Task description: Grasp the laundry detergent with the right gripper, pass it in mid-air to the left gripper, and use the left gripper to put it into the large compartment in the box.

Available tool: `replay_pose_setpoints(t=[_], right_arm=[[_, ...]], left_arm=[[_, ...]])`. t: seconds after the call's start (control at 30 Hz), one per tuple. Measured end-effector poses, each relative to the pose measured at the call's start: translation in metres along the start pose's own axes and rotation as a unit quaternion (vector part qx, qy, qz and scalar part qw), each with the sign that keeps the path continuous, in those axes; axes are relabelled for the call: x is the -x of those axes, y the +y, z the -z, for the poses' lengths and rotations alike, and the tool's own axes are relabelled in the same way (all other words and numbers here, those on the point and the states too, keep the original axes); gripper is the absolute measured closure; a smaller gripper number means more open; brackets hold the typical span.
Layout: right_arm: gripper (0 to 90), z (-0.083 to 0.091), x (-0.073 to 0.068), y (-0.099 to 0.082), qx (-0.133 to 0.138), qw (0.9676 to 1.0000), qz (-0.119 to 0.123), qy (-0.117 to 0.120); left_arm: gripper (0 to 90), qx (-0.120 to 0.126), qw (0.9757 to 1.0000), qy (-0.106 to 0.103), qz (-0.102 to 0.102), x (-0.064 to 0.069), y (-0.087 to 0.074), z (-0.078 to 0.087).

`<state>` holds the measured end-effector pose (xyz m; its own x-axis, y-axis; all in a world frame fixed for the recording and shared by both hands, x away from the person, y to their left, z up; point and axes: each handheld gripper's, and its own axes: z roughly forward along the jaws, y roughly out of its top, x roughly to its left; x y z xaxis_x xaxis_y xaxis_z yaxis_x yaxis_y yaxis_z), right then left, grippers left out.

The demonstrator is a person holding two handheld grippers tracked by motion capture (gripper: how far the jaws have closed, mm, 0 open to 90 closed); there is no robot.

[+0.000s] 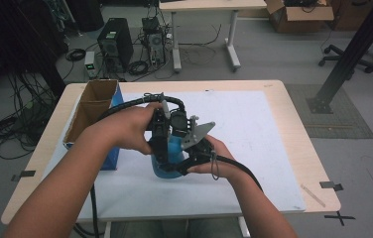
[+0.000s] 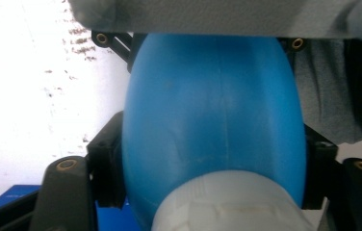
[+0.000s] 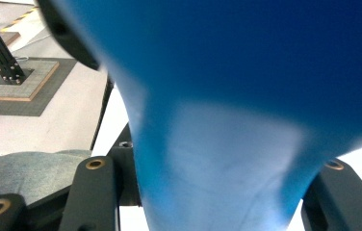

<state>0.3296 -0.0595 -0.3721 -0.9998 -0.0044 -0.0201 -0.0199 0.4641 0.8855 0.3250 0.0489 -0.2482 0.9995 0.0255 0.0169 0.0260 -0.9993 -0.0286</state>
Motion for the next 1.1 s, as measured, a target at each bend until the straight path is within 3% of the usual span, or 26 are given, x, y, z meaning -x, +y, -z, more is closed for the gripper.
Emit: replay_pose_setpoints(t=[0.47,0.63,0.8,0.83,0.93,0.97,1.03,1.07,1.1], right_arm=[[45.0,0.0005,-0.0005,-0.0022,-0.001,1.0000,-0.004,-0.003],[44.9,0.0025,0.0025,-0.0023,-0.007,0.9997,0.015,-0.018],[44.5,0.0049,0.0025,-0.0022,0.000,0.9997,0.015,-0.019],[44.4,0.0050,0.0009,-0.0019,0.004,0.9999,0.004,-0.011],[43.8,0.0054,0.0011,-0.0031,0.003,0.9999,0.001,-0.012],[43.6,0.0054,0.0032,-0.0039,-0.001,0.9997,0.014,-0.021],[43.2,0.0051,0.0016,-0.0043,0.004,0.9999,0.001,-0.013],[43.2,0.0050,0.0040,-0.0051,0.003,0.9996,0.016,-0.023],[43.1,0.0049,0.0025,-0.0051,0.007,0.9999,0.003,-0.014]], left_arm=[[39.1,-0.009,0.9998,0.014,-0.009,0.0003,0.0039,-0.0021],[39.5,-0.003,0.9998,0.018,-0.012,0.0004,0.0030,-0.0010],[39.6,0.000,0.9998,0.017,-0.011,-0.0003,0.0040,0.0012],[39.6,0.000,0.9997,0.019,-0.013,-0.0002,0.0044,0.0011],[39.6,-0.004,0.9997,0.020,-0.013,-0.0006,0.0054,0.0002],[39.7,-0.006,0.9997,0.019,-0.011,-0.0012,0.0055,-0.0001],[39.7,-0.006,0.9997,0.020,-0.013,-0.0016,0.0061,-0.0004],[39.7,-0.009,0.9997,0.019,-0.011,-0.0022,0.0063,-0.0005],[39.6,-0.008,0.9997,0.020,-0.012,-0.0021,0.0066,-0.0007]])
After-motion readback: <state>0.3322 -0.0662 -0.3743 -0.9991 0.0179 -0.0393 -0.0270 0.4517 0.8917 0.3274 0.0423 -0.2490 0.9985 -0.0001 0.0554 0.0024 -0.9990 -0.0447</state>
